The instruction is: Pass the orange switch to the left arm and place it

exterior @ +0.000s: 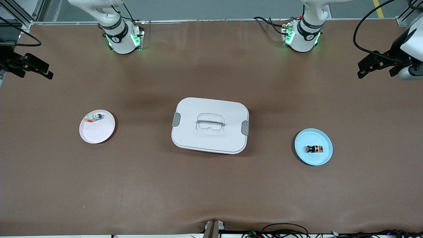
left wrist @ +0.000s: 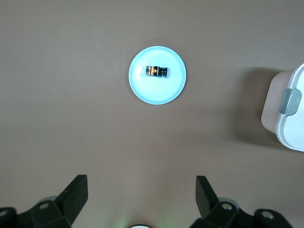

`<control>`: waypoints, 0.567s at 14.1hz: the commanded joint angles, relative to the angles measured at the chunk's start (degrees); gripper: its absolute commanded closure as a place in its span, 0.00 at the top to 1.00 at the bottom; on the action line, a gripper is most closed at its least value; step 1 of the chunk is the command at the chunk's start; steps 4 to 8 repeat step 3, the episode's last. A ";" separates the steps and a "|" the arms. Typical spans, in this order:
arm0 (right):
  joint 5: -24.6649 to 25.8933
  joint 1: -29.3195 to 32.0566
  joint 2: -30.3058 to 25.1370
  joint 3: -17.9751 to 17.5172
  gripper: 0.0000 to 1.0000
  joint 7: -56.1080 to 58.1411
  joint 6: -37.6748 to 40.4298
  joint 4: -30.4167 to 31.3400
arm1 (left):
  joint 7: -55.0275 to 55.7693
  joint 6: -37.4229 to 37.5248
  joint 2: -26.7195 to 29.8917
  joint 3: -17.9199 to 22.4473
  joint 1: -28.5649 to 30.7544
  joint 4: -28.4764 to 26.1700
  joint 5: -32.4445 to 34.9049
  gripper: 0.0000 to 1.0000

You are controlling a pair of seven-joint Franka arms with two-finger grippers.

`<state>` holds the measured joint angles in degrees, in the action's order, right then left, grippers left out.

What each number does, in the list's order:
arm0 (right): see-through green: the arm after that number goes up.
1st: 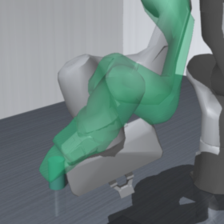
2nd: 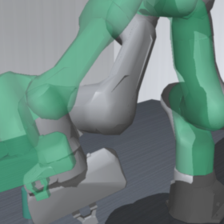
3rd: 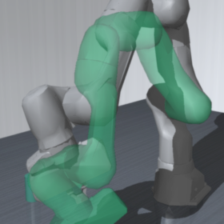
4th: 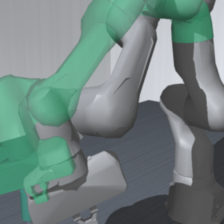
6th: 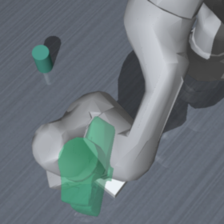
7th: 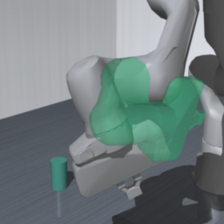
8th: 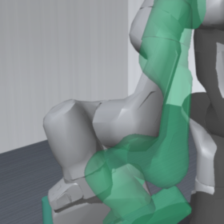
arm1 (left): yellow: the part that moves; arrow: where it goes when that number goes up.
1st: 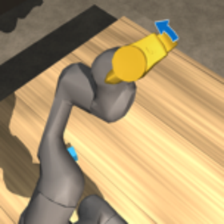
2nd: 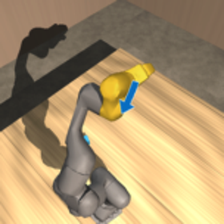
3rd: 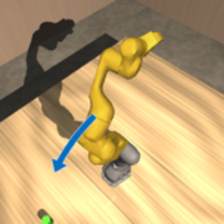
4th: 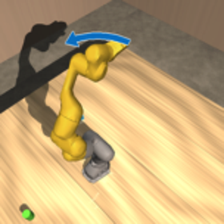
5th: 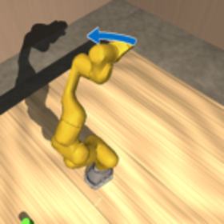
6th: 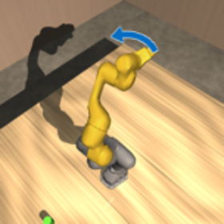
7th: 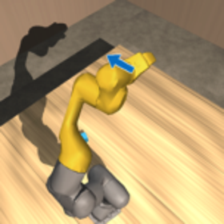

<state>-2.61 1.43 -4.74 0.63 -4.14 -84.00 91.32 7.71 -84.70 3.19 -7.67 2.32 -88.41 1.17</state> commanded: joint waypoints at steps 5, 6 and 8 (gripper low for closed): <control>2.16 0.59 -0.97 -0.54 1.00 0.62 -0.20 0.52 | -0.24 0.32 0.33 0.20 -0.12 0.60 1.12 1.00; 2.16 0.59 -0.97 -0.54 1.00 0.62 -0.20 0.52 | -0.24 0.32 0.33 0.20 -0.12 0.60 1.12 1.00; 2.16 0.59 -0.97 -0.54 1.00 0.62 -0.20 0.52 | -0.24 0.32 0.33 0.20 -0.12 0.60 1.12 1.00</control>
